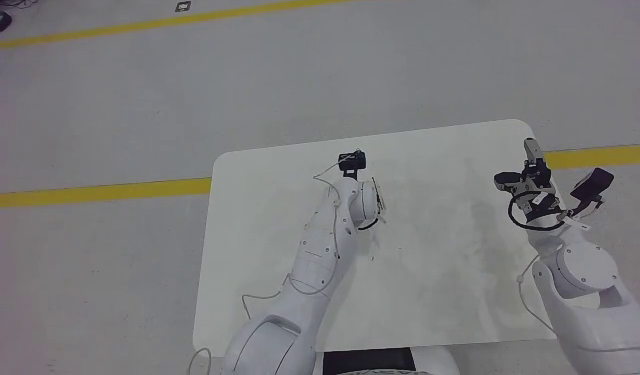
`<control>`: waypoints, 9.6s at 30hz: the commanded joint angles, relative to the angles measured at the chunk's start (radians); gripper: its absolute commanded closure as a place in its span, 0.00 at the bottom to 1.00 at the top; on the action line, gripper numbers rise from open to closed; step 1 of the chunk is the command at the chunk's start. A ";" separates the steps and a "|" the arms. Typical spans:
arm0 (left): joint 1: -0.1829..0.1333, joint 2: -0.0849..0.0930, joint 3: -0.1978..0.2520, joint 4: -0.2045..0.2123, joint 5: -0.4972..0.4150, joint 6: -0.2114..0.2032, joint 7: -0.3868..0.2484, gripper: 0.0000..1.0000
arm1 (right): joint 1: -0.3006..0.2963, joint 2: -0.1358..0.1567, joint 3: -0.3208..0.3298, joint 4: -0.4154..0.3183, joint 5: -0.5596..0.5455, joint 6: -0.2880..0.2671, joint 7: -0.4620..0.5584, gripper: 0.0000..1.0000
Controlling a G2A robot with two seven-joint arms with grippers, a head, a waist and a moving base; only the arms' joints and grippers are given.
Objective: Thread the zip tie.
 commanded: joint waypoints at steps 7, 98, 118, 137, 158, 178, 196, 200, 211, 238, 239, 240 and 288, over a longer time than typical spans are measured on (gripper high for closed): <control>0.024 0.006 0.014 -0.055 0.012 0.000 -0.020 1.00 | 0.000 0.000 0.000 0.000 0.000 0.000 0.000 0.00; -0.008 0.590 0.408 -0.229 -1.963 -0.639 -0.451 1.00 | 0.013 0.029 -0.031 0.033 -0.050 -0.054 0.693 0.00; -0.077 0.657 0.595 -0.213 -2.179 -0.660 -0.451 1.00 | 0.078 0.031 -0.100 0.120 0.009 -0.121 0.912 0.00; -0.128 0.701 0.708 -0.231 -2.239 -0.679 -0.436 1.00 | 0.237 0.015 -0.268 0.293 0.027 -0.224 1.032 0.00; -0.102 0.708 0.686 -0.241 -2.227 -0.669 -0.416 1.00 | 0.241 0.026 -0.289 0.299 0.010 -0.317 1.130 0.00; -0.102 0.708 0.686 -0.241 -2.227 -0.669 -0.416 1.00 | 0.237 0.034 -0.304 0.286 0.009 -0.340 1.148 0.76; -0.076 0.723 0.668 -0.290 -2.129 -0.630 -0.316 1.00 | 0.233 0.035 -0.298 0.284 0.016 -0.340 1.174 0.77; -0.072 0.726 0.663 -0.295 -2.124 -0.625 -0.318 1.00 | 0.234 0.035 -0.297 0.286 0.012 -0.340 1.175 0.79; -0.068 0.729 0.658 -0.301 -2.119 -0.612 -0.330 1.00 | 0.236 0.035 -0.298 0.289 -0.003 -0.340 1.171 0.89; -0.077 0.719 0.662 -0.283 -2.132 -0.606 -0.341 0.05 | 0.244 0.035 -0.300 0.294 -0.020 -0.340 1.164 1.00; -0.076 0.719 0.662 -0.282 -2.135 -0.607 -0.343 0.00 | 0.244 0.036 -0.299 0.294 -0.021 -0.340 1.162 1.00; -0.076 0.719 0.660 -0.281 -2.138 -0.608 -0.345 0.00 | 0.244 0.036 -0.298 0.294 -0.022 -0.340 1.159 1.00; 0.283 0.709 0.274 -0.550 -2.059 -0.680 -0.004 0.00 | 0.037 -0.071 -0.211 0.111 0.111 -0.340 0.651 1.00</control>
